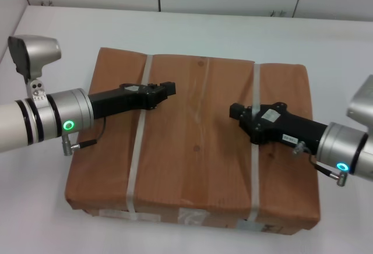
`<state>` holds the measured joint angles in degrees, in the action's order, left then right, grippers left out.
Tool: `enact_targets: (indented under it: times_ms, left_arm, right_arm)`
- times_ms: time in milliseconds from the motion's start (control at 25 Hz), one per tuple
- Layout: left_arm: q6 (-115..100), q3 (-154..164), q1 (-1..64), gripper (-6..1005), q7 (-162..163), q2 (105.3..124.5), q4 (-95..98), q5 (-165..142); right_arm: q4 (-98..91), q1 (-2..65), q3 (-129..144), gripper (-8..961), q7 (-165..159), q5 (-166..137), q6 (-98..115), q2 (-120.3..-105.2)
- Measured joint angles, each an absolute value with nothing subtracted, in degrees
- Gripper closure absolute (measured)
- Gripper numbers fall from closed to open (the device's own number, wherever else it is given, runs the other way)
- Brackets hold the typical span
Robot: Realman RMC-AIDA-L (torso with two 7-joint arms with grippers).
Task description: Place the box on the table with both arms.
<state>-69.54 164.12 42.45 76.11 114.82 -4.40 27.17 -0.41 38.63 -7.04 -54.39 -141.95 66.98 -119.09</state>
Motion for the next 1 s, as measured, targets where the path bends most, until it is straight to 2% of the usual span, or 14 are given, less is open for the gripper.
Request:
enact_targets:
  times_ms: [360, 1000]
  left_arm:
    - [-58.3, 164.17, 43.61, 924, 74.53, 116.26, -4.12, 24.04]
    - [-53.97, 164.09, 43.45, 921, 73.65, 116.45, -3.53, 22.92]
  right_arm:
    - [3.11, 40.58, -6.72, 925, -54.39, -141.94, 57.19, -119.09]
    - [5.11, 41.57, -7.0, 921, -55.11, -141.91, 50.65, -119.09]
